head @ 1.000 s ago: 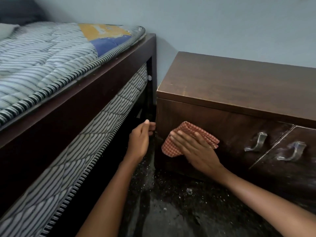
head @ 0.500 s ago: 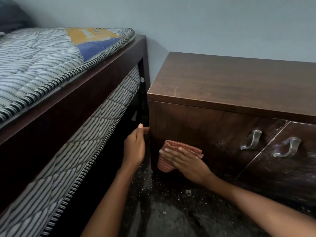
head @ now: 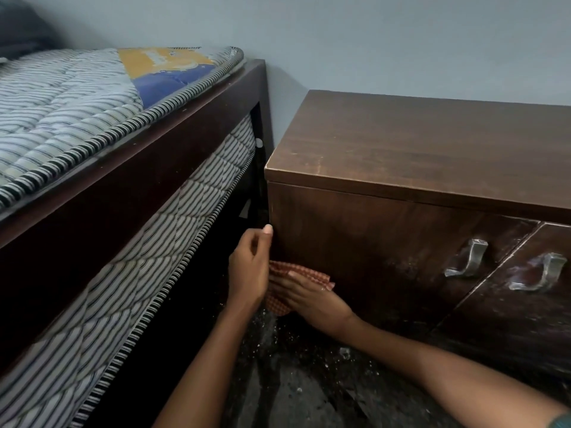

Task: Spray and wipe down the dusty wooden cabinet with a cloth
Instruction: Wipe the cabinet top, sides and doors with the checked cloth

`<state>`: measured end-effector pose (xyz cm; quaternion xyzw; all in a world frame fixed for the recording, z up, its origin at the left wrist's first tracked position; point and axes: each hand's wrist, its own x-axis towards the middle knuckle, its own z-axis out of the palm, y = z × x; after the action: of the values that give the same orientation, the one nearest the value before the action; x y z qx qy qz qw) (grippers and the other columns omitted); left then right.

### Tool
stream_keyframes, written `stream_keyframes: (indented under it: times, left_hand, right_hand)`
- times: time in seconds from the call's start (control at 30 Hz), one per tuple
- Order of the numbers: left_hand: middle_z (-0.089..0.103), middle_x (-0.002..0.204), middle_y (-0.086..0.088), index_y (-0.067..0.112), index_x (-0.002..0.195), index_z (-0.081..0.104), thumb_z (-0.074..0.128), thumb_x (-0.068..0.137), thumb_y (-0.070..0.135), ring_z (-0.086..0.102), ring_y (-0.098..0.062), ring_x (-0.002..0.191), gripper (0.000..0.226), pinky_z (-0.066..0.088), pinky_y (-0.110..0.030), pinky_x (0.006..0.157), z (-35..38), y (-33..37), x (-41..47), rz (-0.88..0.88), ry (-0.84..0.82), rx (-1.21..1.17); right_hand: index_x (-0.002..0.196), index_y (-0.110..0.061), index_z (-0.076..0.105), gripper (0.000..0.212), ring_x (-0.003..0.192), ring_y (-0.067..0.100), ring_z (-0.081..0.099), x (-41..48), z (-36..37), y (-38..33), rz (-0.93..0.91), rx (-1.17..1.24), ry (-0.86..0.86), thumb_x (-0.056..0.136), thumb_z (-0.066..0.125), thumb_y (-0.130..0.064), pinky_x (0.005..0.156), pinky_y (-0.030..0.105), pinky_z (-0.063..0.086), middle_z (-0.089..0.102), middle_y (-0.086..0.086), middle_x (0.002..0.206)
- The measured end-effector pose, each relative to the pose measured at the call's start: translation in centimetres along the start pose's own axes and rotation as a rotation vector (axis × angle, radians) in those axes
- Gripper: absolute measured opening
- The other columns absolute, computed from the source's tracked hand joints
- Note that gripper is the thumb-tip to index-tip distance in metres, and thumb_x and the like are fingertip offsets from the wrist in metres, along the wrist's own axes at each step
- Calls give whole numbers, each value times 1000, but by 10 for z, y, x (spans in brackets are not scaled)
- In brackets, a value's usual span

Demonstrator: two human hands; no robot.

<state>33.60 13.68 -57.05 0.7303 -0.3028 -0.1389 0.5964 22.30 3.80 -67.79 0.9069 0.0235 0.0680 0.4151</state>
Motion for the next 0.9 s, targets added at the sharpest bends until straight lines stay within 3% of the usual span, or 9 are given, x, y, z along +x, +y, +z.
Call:
stream_keyframes:
  times: [0.07, 0.17, 0.37, 0.5, 0.63, 0.73, 0.83, 0.9]
  left_hand:
    - [66, 84, -6, 15, 80, 62, 39, 95, 40, 64, -24, 86, 37, 48, -41, 80, 0, -1, 0, -18, 8, -19]
    - [66, 81, 7, 26, 75, 62, 31, 98, 36, 65, -17, 84, 40, 48, -36, 83, -1, 3, 1, -97, 6, -109]
    - [69, 81, -1, 19, 74, 66, 27, 100, 29, 66, -23, 85, 48, 50, -44, 91, -5, 1, 5, -153, 2, -191]
    - [67, 80, -2, 17, 73, 64, 32, 99, 25, 66, -23, 84, 43, 51, -37, 86, -5, -2, 6, -170, 15, -213]
    - [65, 80, 3, 23, 71, 62, 46, 93, 12, 63, -22, 91, 29, 51, -38, 88, -3, -21, 5, -176, -38, -66]
    - [65, 92, -2, 15, 83, 62, 46, 90, -2, 62, -22, 101, 25, 49, -39, 94, -3, -37, 4, -235, -162, 71]
    - [64, 102, -9, 3, 107, 62, 40, 89, -10, 60, -23, 107, 31, 46, -38, 97, -5, -43, 2, -300, -253, 153]
    - [64, 107, -14, -3, 112, 60, 37, 88, -14, 58, -25, 111, 35, 46, -36, 98, -4, -42, 2, -330, -261, 158]
  right_hand:
    - [146, -11, 15, 69, 143, 23, -10, -20, 11, -7, -27, -37, -85, 89, 47, -34, 112, 48, -21, -4, 5, 155]
    - [149, -8, 9, 68, 145, 21, -11, -57, 21, -5, 46, -25, -36, 88, 38, -18, 114, 44, -19, -3, 4, 158]
    - [147, -14, 25, 61, 144, 14, 5, -55, 1, 8, 237, 143, 118, 86, 30, -13, 117, 35, -8, 17, -5, 157]
    - [149, -8, 15, 61, 146, 18, 4, -16, 4, -6, 120, 67, 134, 89, 27, -15, 116, 41, -12, 7, 1, 157]
    - [145, -8, 4, 63, 142, 21, -10, 1, 20, -34, -43, 4, -28, 92, 34, -25, 113, 45, -20, -7, 2, 154]
    - [146, -9, 4, 64, 140, 21, -14, -28, 36, -45, -106, -14, -123, 93, 36, -26, 111, 46, -24, -11, 4, 153]
    - [145, -14, 16, 66, 142, 16, 1, -62, 47, -41, -71, 7, -120, 82, 35, -20, 112, 43, -19, 7, -3, 156]
    - [145, -13, 23, 68, 143, 14, 6, -72, 47, -35, -34, 53, -105, 79, 38, -18, 115, 39, -16, 15, -3, 156]
